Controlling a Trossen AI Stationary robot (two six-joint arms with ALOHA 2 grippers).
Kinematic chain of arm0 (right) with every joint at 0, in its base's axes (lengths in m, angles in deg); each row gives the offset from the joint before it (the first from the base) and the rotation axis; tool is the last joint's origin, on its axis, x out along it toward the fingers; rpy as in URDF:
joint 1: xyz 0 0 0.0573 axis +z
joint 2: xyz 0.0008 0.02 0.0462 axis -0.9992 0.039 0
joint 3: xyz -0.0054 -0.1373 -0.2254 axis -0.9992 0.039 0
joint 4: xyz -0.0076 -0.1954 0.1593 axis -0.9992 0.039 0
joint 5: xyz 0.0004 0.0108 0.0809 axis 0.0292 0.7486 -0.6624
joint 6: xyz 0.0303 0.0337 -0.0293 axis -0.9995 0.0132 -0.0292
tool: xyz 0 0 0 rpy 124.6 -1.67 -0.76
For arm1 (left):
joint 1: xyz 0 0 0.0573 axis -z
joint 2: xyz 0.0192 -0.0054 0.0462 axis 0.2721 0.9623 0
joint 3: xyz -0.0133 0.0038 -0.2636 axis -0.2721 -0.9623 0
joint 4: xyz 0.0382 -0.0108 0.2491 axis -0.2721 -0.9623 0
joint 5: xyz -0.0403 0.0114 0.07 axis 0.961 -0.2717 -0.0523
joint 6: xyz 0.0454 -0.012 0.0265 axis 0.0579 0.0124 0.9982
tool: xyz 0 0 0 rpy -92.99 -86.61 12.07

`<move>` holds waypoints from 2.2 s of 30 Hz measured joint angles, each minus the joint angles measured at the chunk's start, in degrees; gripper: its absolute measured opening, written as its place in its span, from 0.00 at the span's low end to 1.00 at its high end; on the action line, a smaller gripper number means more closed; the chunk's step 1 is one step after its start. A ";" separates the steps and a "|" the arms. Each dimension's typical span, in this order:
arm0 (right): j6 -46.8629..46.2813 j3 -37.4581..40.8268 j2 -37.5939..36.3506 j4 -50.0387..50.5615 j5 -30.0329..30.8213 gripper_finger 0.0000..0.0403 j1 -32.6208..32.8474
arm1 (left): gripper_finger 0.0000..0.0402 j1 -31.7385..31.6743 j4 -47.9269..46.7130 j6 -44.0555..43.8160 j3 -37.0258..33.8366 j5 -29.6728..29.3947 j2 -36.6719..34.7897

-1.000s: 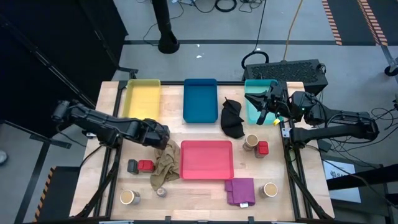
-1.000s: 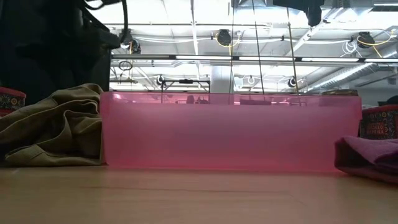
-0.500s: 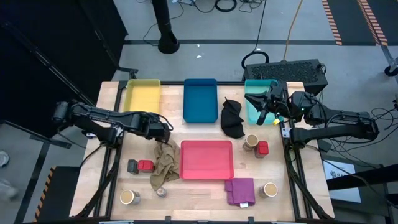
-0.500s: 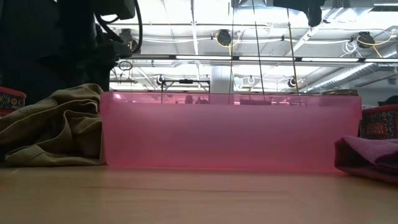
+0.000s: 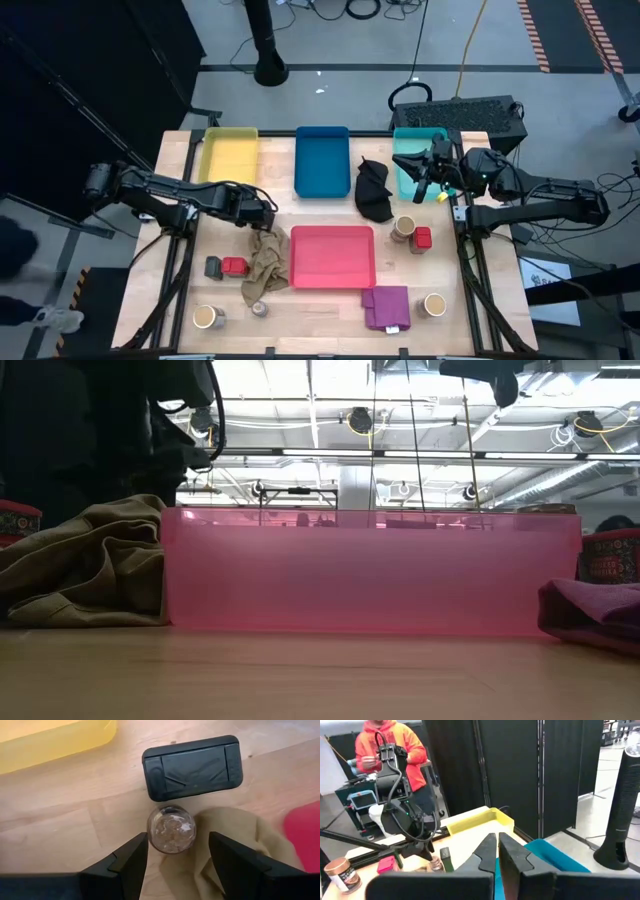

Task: Sort spices by type
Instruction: Put the top brown seasoning bottle into the blue bin

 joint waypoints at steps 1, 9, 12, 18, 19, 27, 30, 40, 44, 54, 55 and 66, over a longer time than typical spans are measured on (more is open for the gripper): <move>0.00 0.00 0.00 0.15 0.00 0.00 0.00 | 0.54 0.00 0.00 0.00 0.00 -0.37 0.03; -0.22 0.00 0.00 1.01 -0.02 0.00 0.00 | 0.54 -0.02 0.04 0.09 0.00 -1.37 4.43; -1.25 0.00 0.00 1.50 0.00 0.00 0.00 | 0.54 0.00 0.67 0.31 0.16 -1.26 6.18; -1.29 0.00 0.00 1.53 0.00 0.00 0.00 | 0.54 -0.02 2.58 1.97 -0.18 -0.61 8.38; -1.29 0.00 0.02 1.58 0.00 0.00 0.00 | 0.54 -0.02 2.84 1.97 -0.05 -0.58 8.44; -1.17 0.00 0.00 1.61 0.00 0.00 0.00 | 0.52 0.05 2.51 3.39 -0.02 -0.47 8.92; -1.09 0.00 0.00 1.61 0.00 0.00 0.02 | 0.47 0.05 2.42 3.41 0.00 -0.47 8.90; -1.07 0.00 0.00 1.63 0.00 0.00 0.01 | 0.45 0.00 1.05 6.01 0.40 1.56 8.05; -1.07 0.00 0.00 1.81 0.00 0.00 0.02 | 0.45 0.05 -2.98 9.14 3.78 3.47 5.89; -1.25 0.00 0.00 2.76 0.02 0.00 0.02 | 0.48 -1.22 -13.99 18.65 20.96 4.61 3.34; -1.38 0.00 0.00 3.14 0.02 0.00 0.01 | 0.49 -1.27 -13.03 20.34 22.99 3.77 3.37; -7.10 0.02 -1.10 9.65 -8.32 0.00 0.02 | 0.46 -8.20 7.27 43.65 38.67 0.10 8.97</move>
